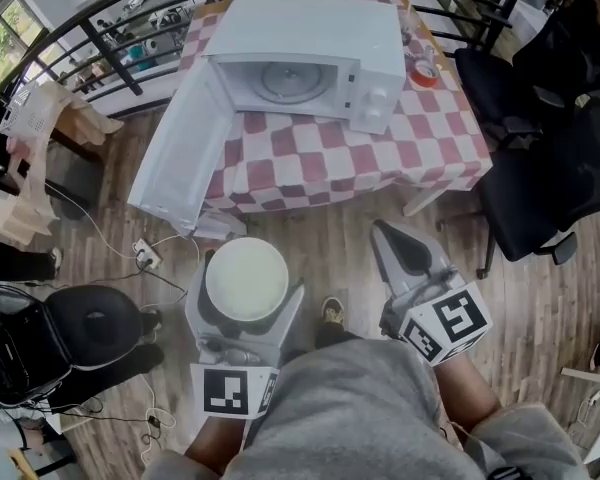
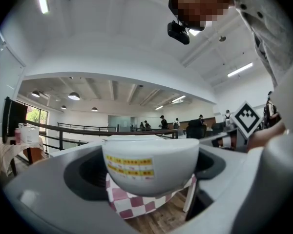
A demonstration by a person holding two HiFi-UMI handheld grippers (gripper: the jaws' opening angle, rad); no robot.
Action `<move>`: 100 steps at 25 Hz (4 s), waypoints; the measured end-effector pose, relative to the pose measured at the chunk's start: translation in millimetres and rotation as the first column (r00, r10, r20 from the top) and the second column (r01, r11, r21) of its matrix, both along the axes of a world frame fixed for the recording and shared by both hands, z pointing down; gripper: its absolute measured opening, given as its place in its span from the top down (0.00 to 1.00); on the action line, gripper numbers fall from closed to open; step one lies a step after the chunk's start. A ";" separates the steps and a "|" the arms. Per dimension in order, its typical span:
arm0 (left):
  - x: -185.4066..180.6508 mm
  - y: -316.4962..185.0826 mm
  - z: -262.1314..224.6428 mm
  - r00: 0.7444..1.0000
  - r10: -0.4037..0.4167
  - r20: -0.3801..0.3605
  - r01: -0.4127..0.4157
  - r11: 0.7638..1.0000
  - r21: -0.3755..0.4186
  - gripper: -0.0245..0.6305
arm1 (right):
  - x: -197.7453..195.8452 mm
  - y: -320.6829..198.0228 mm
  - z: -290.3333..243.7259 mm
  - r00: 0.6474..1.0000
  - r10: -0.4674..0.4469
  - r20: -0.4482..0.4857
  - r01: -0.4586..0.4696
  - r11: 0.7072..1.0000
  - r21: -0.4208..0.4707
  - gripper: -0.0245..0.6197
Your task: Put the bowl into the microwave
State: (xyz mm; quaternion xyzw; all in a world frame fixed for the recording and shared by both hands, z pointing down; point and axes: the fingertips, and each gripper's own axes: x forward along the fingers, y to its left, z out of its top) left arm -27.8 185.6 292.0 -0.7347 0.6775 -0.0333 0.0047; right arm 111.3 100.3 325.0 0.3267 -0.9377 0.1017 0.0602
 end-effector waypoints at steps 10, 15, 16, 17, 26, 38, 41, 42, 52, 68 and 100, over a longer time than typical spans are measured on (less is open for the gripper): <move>17.7 -24.2 -5.5 1.000 0.003 0.015 -0.003 1.000 0.021 0.19 | 6.2 -18.8 -5.1 0.999 -0.035 0.028 0.034 0.999 0.014 0.96; 25.0 -28.1 -8.3 1.000 -0.001 0.020 0.001 1.000 0.027 0.19 | 12.9 -24.6 -7.0 0.999 -0.038 0.036 0.037 0.999 0.018 0.96; 25.4 -28.9 -9.3 1.000 -0.002 0.022 0.001 1.000 0.029 0.19 | 13.2 -26.2 -8.9 0.999 -0.038 0.038 0.037 0.999 0.025 0.96; 25.6 -29.2 -9.6 1.000 -0.003 0.023 0.003 1.000 0.029 0.19 | 13.1 -27.4 -11.0 0.998 -0.040 0.041 0.038 0.999 0.031 0.96; 25.6 -28.8 -13.0 0.999 -0.011 0.034 0.010 0.999 0.040 0.19 | 15.0 -31.3 -17.4 0.998 -0.036 0.054 0.033 0.998 0.050 0.96; 26.2 -26.2 -13.1 0.999 -0.001 0.037 0.000 0.999 0.042 0.19 | 21.2 -28.3 -14.5 0.999 -0.014 0.051 0.012 0.999 0.041 0.96; 23.5 -26.7 -10.8 0.999 -0.001 0.037 0.000 0.999 0.036 0.19 | 20.1 -29.0 -12.4 0.999 -0.010 0.048 0.008 0.999 0.036 0.96; 21.9 -27.2 -9.9 0.999 -0.003 0.036 0.002 0.999 0.034 0.19 | 18.6 -29.3 -11.4 0.999 -0.012 0.045 0.010 0.999 0.034 0.96; 1.0 -53.1 1.0 1.000 0.003 0.013 -0.003 1.000 0.000 0.19 | -3.0 -54.1 -5.0 0.999 -0.011 0.034 0.010 1.000 0.019 0.96; -50.6 -162.6 16.6 0.999 0.036 -0.027 -0.038 0.998 -0.056 0.19 | -58.9 -155.6 9.7 1.000 0.011 0.007 -0.010 0.999 -0.033 0.96; -130.9 -275.6 32.5 0.977 0.187 -0.102 -0.194 0.979 -0.068 0.19 | -142.0 -250.1 0.7 0.989 0.134 -0.060 -0.135 0.991 -0.013 0.96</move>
